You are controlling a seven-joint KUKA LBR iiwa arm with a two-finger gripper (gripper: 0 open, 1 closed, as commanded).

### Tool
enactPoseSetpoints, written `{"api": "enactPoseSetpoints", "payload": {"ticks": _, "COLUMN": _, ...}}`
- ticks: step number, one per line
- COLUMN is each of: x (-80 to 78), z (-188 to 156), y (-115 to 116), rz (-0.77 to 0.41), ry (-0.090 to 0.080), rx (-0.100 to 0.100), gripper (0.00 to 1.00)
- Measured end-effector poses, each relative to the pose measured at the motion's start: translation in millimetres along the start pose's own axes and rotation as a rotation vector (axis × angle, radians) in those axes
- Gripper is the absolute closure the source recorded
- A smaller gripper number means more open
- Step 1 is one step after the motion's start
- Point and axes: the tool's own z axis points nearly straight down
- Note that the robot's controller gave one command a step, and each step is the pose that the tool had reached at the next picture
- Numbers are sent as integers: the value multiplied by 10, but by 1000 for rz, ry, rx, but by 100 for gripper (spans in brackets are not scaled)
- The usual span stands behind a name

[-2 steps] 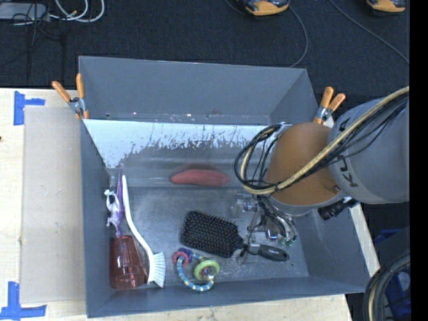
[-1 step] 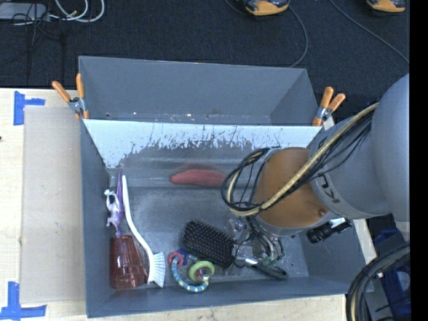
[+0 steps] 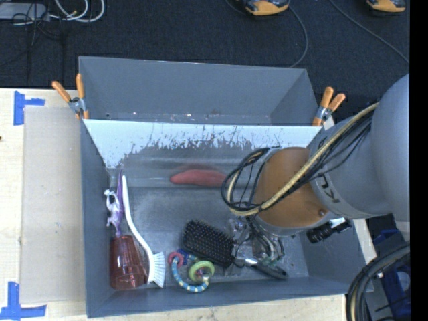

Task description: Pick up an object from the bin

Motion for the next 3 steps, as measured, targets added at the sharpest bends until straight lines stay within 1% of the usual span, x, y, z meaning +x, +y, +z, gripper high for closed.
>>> {"api": "enactPoseSetpoints", "payload": {"ticks": 1, "x": -77, "z": -10, "y": 21, "rz": 20, "ry": 8, "rx": 1, "gripper": 100}}
{"api": "enactPoseSetpoints", "payload": {"ticks": 2, "x": -139, "z": -9, "y": 31, "rz": 33, "ry": 0, "rx": -2, "gripper": 100}}
{"api": "enactPoseSetpoints", "payload": {"ticks": 3, "x": -128, "z": -7, "y": 28, "rz": 36, "ry": -4, "rx": -2, "gripper": 100}}
